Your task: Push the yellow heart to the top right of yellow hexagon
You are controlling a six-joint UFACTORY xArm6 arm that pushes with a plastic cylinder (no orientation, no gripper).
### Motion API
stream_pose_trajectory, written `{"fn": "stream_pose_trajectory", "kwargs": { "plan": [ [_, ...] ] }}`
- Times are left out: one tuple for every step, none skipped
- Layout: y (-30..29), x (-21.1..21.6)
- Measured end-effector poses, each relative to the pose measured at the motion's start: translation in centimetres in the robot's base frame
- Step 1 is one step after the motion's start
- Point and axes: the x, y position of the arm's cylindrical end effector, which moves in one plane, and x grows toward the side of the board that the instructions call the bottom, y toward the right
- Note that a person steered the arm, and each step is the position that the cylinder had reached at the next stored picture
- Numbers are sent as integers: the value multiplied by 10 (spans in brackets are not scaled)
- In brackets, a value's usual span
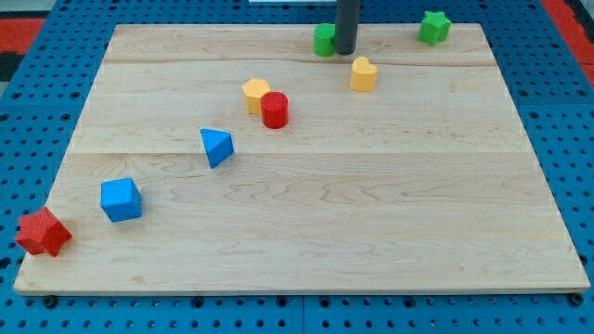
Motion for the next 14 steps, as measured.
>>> {"fn": "stream_pose_trajectory", "kwargs": {
  "plan": [
    [19,8],
    [18,43],
    [-29,54],
    [-39,60],
    [-11,51],
    [21,42],
    [56,54],
    [21,87],
    [-18,104],
    [-70,105],
    [-61,125],
    [-48,196],
    [-75,274],
    [-128,332]
  ]
}}
